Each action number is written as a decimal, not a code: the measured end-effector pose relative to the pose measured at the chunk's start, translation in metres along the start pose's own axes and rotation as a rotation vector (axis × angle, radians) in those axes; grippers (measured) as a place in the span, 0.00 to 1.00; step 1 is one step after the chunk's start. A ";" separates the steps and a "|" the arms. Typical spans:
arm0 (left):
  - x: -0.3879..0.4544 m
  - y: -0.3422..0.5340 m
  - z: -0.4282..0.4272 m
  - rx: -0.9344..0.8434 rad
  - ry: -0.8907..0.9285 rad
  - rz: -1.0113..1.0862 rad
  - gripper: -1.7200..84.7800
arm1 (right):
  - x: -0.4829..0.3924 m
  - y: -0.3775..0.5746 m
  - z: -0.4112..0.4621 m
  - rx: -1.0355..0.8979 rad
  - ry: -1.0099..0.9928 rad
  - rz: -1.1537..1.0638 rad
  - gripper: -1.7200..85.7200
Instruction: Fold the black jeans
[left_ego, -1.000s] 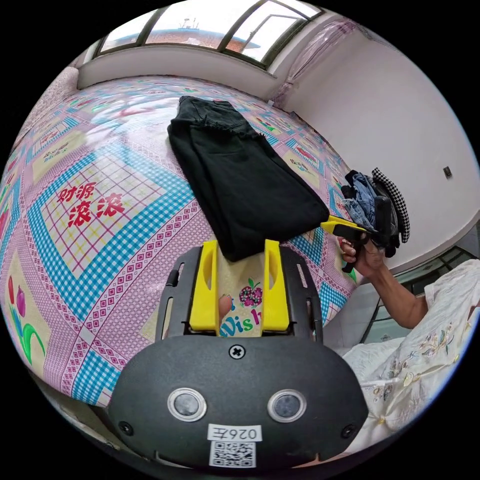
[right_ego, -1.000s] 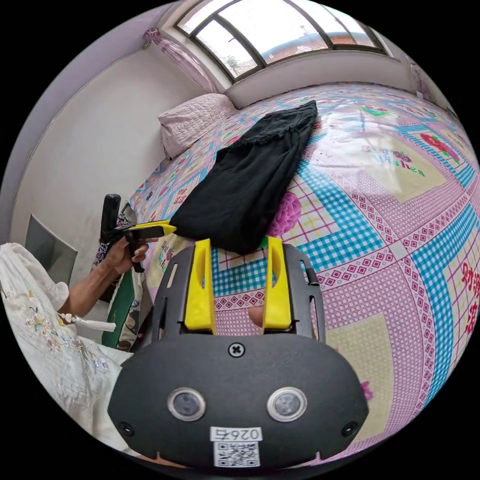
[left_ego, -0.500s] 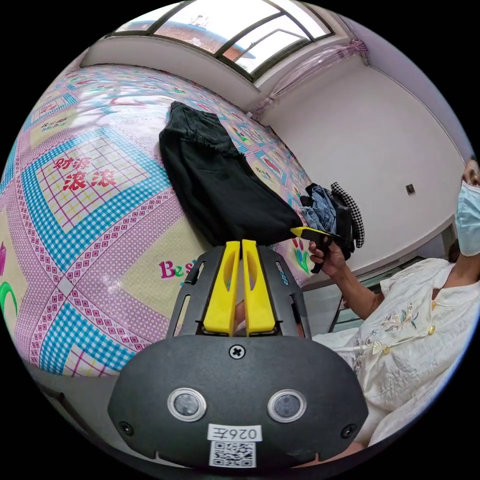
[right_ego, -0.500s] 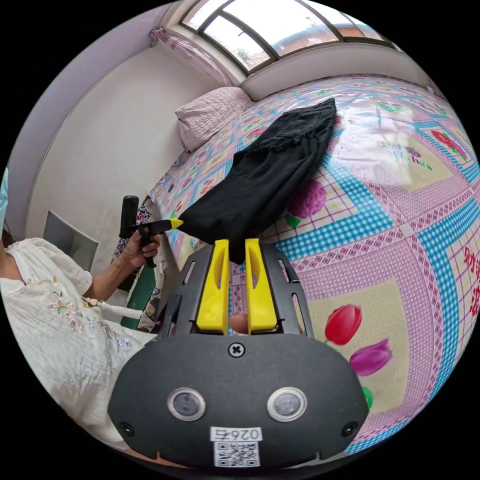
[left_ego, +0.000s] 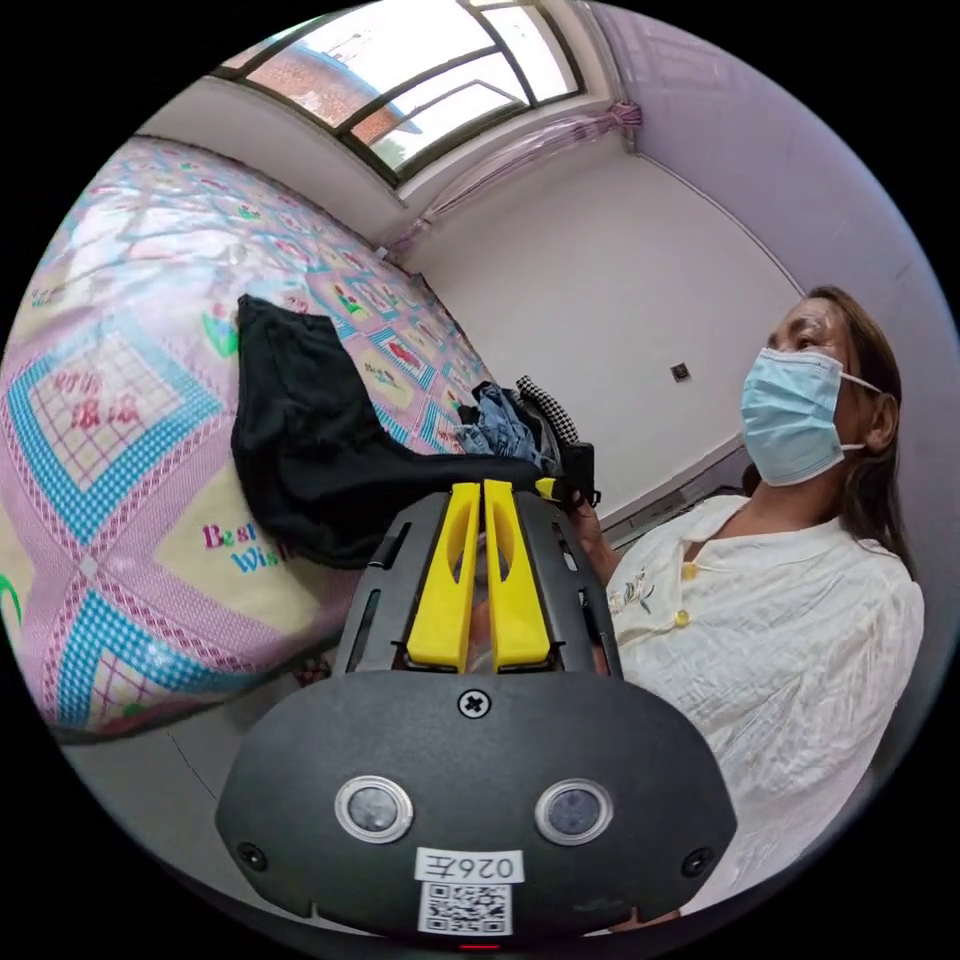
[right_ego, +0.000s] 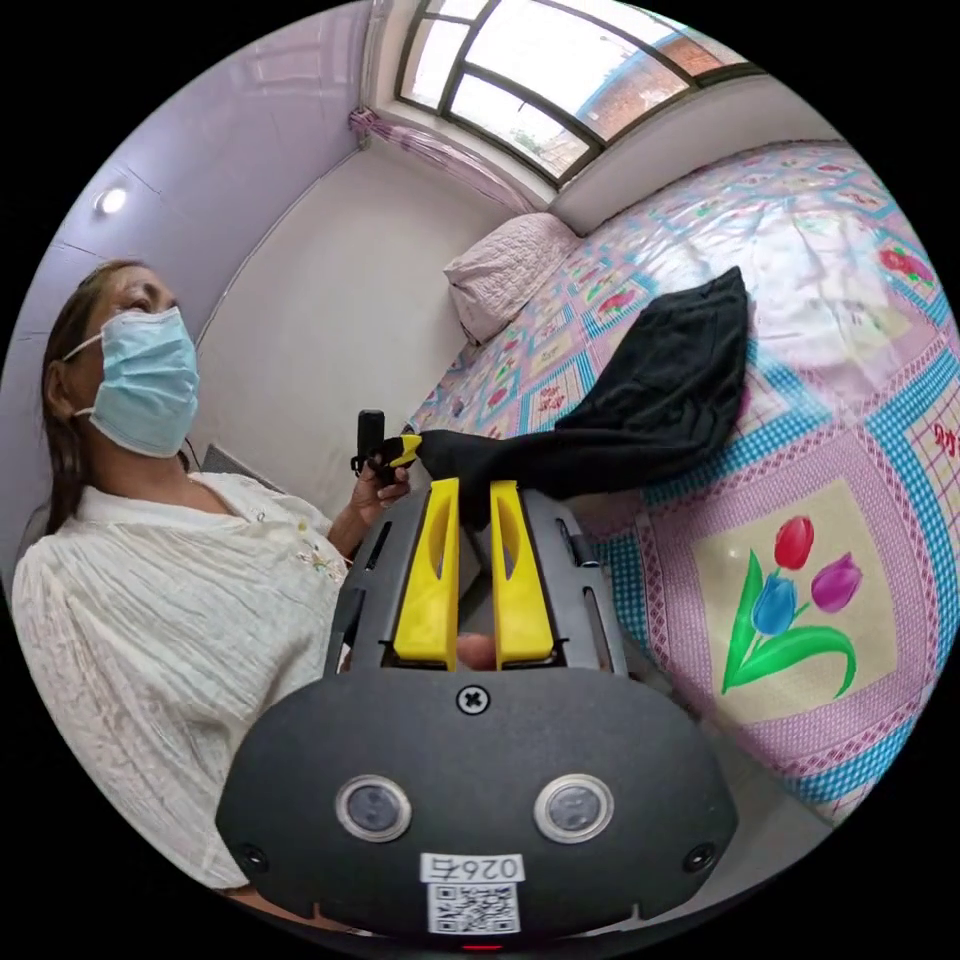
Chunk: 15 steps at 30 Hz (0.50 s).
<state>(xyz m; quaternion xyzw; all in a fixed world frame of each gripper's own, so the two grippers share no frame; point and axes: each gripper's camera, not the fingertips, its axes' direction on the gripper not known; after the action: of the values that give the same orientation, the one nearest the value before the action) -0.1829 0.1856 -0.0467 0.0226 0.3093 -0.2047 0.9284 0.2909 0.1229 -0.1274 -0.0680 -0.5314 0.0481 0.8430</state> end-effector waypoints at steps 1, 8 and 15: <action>-0.011 -0.027 -0.002 -0.002 0.004 0.022 0.01 | 0.009 -0.022 -0.003 0.021 -0.011 -0.022 0.03; -0.116 -0.177 0.016 -0.024 -0.120 0.049 0.01 | 0.135 -0.192 0.021 0.028 0.097 0.038 0.03; -0.309 -0.258 0.063 0.068 -0.052 -0.364 0.01 | 0.310 -0.307 0.086 -0.066 0.135 0.291 0.04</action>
<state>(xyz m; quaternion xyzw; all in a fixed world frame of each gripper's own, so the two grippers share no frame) -0.4727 0.0522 0.2059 -0.0077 0.2769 -0.3803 0.8824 0.3493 -0.1267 0.2361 -0.1751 -0.4593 0.1475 0.8583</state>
